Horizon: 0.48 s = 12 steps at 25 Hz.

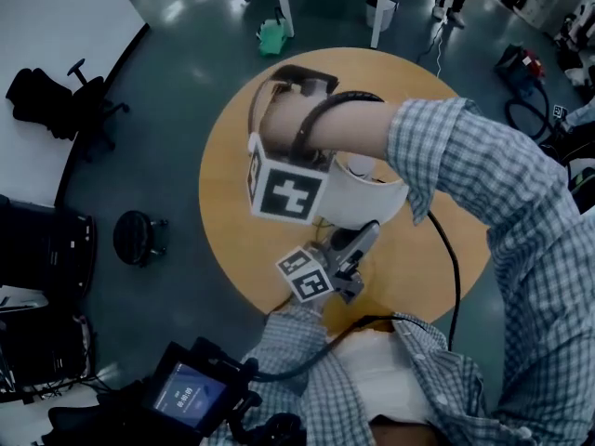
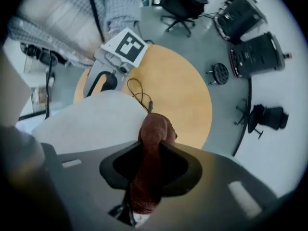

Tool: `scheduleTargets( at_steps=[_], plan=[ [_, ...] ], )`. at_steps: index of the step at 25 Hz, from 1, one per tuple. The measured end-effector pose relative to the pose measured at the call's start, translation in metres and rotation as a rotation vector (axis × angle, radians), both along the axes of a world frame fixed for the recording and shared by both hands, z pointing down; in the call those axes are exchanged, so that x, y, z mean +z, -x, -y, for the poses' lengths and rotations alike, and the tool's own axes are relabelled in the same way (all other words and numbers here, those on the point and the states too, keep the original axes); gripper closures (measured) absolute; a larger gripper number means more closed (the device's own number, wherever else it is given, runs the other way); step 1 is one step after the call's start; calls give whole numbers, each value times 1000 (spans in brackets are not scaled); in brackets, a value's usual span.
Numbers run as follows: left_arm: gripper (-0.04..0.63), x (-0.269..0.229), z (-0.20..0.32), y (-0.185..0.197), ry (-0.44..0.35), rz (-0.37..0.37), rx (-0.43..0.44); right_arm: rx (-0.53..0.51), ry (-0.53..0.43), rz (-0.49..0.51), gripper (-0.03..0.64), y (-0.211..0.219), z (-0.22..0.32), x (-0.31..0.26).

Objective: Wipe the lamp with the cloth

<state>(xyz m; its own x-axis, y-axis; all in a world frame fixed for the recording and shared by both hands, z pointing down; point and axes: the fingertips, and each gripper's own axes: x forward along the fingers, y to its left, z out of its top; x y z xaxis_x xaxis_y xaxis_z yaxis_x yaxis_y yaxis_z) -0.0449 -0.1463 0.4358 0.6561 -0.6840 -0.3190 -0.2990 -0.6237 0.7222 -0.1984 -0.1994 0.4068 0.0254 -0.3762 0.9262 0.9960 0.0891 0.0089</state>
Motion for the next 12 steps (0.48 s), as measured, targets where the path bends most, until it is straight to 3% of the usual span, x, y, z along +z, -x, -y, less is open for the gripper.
scheduleTargets(
  at_steps=[2,7,9,12],
  plan=[
    [502,4,0,-1,1,0,2,-161,-70,19,512,-2,-18,5],
    [502,6,1,2,-12,-8,13,-389,-53,127,512,-29,-79,17],
    [502,1,2,5,-14,-1,13,-433,-73,192,512,-43,-90,13],
    [502,-2,3,6,-12,9,13,-416,-97,326,512,-63,-96,-3]
  ],
)
